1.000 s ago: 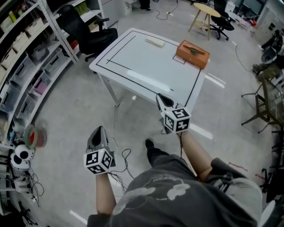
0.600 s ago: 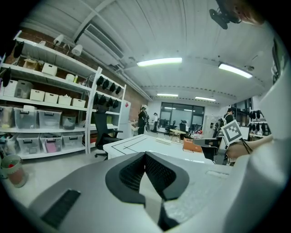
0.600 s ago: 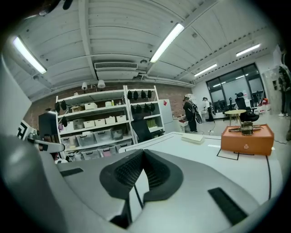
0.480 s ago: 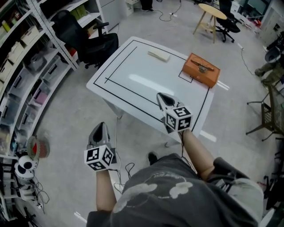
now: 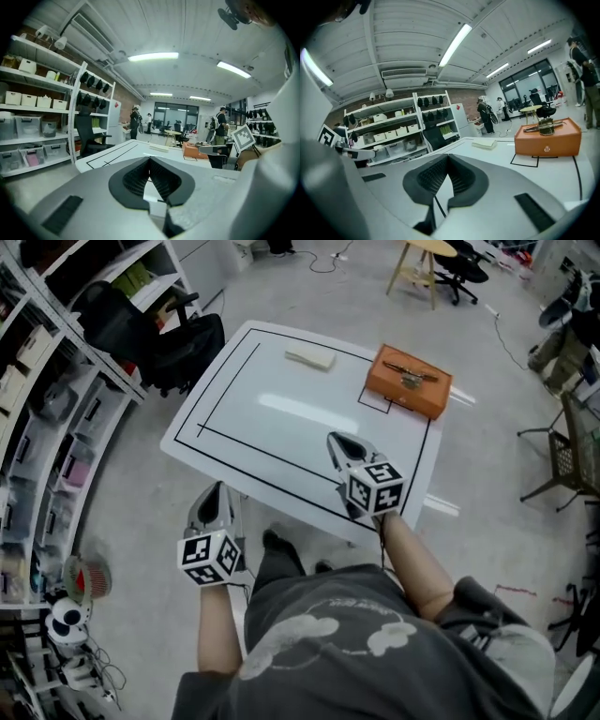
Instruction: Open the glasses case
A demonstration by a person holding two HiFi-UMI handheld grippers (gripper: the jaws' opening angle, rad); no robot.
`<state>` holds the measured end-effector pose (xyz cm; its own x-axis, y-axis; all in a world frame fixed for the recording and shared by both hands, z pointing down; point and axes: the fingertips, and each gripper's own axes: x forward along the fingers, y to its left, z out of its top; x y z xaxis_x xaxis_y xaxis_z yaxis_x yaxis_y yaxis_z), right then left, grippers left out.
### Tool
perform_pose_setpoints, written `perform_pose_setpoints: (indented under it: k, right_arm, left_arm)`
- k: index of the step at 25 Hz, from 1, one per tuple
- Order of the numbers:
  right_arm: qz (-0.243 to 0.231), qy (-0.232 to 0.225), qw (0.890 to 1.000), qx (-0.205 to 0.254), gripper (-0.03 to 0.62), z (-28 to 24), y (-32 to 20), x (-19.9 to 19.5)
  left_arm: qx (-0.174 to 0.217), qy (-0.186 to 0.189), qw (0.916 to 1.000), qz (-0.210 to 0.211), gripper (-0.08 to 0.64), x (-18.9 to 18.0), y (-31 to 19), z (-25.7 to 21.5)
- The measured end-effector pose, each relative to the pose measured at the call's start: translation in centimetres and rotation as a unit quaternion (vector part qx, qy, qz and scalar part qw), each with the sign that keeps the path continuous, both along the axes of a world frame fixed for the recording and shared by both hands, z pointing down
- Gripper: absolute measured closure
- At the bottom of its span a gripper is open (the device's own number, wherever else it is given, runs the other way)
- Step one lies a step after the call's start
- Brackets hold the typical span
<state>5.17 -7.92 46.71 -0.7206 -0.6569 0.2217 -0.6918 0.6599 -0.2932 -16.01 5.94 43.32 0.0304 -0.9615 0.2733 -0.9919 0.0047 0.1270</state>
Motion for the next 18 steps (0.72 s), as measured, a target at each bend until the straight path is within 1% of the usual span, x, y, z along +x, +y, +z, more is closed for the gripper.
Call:
perform_pose_setpoints:
  k: [5,10,14,18]
  right_arm:
    - [0.04,0.005,0.999,-0.009,0.591,1.7,-1.7,1.5]
    - [0.088,0.023,0.996,-0.015,0.591,2.7,-5.3,1.7]
    - [0.116,0.046,0.992,-0.02,0.591,3.0,-9.3,0.7]
    - [0.152,0.071,0.986,-0.023,0.592,3.1,-13.0,-0.1]
  left_arm:
    - [-0.009,-0.011,0.9981,0.06,0.558,1.1,-5.6,1.4]
    - [-0.013,0.004,0.9942,0.107,0.557,0.3,-11.8,2.7]
    - [-0.019,0.005,0.9875,0.157,0.557,-0.8,-17.7,3.1]
    - [-0.03,-0.004,0.978,0.206,0.557,-2.1,-23.6,3.5]
